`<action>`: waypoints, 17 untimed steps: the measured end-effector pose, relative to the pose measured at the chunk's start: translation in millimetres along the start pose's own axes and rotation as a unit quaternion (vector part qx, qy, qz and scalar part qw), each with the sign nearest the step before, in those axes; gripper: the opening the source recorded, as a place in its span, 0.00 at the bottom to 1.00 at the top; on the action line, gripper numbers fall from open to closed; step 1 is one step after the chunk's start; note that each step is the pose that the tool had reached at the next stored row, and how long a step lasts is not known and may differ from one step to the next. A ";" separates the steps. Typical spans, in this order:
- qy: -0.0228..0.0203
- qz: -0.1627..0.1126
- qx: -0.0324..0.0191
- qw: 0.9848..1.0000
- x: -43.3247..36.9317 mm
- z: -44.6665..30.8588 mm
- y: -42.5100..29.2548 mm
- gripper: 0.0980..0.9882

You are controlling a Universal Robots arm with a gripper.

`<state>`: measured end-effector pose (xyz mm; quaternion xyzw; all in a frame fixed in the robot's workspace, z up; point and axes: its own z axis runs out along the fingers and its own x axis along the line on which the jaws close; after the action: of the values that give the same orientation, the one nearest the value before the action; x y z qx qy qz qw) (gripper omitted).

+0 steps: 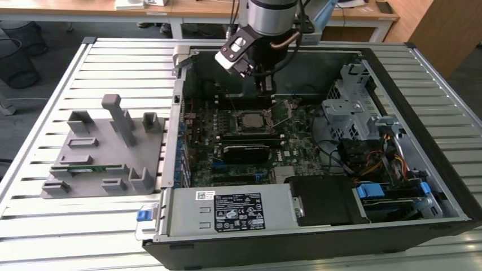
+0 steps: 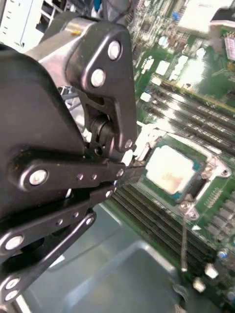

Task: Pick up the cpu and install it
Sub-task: 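Close the cpu cover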

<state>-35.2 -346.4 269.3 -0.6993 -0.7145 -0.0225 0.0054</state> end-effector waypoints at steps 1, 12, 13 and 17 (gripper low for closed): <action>0.005 0.000 0.001 1.000 -0.2 0.1 1.9 0.02; 0.005 -0.020 0.004 1.000 -0.8 2.8 16.7 0.02; 0.004 -0.020 0.004 1.000 -0.9 3.1 17.7 0.02; 0.003 -0.021 0.004 1.000 -1.1 4.4 23.5 0.02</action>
<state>-11.6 -346.8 265.4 -0.6837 -0.7294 -0.0214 0.0100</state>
